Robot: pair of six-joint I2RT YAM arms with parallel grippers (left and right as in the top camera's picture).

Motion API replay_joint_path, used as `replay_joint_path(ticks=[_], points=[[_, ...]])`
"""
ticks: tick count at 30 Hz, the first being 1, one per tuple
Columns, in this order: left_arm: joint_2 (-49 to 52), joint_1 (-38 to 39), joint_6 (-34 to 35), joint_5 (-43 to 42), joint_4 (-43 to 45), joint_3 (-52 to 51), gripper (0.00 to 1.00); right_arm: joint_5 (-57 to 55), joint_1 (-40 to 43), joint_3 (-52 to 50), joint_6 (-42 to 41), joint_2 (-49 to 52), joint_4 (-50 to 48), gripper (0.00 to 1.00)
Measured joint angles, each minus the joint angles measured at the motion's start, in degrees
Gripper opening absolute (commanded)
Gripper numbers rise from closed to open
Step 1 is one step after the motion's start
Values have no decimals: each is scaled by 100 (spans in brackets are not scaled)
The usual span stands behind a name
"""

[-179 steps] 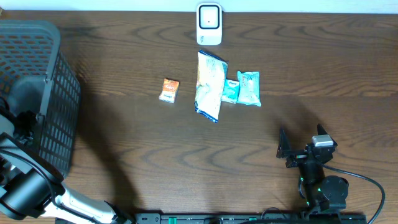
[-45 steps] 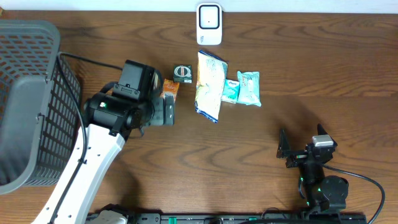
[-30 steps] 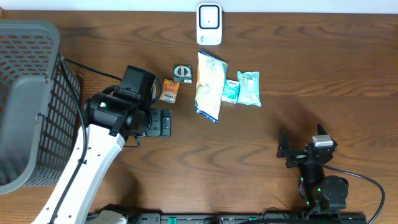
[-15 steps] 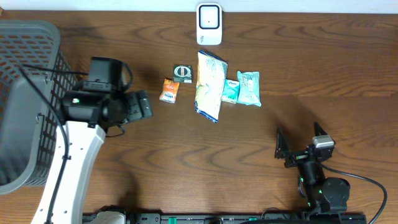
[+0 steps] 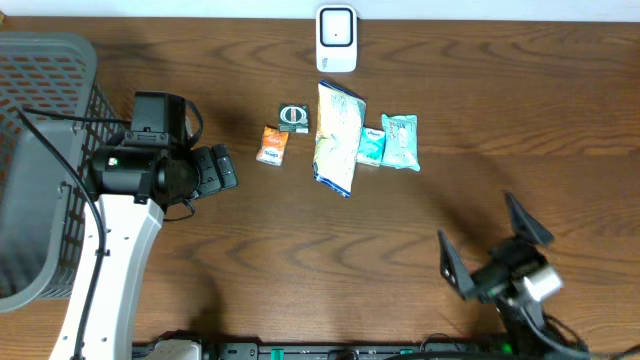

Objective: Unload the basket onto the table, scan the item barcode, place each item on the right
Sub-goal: 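Move the right gripper toward the mint wipes pack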

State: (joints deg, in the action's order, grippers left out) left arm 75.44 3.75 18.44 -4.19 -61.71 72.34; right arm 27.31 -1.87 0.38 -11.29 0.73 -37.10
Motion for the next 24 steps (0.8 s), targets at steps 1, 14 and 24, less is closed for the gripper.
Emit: replay_joint_path(ticks=[1, 14, 24], points=[[0, 0, 0, 4, 2, 0, 98, -15, 0, 0, -39, -4, -363, 99], [0, 0, 0, 4, 7, 0, 98, -855, 2, 1139, -278, 833, -1307, 99], [11, 0, 2, 2, -13, 0, 98, 271, 0, 4138, -42, 4463, -133, 99]])
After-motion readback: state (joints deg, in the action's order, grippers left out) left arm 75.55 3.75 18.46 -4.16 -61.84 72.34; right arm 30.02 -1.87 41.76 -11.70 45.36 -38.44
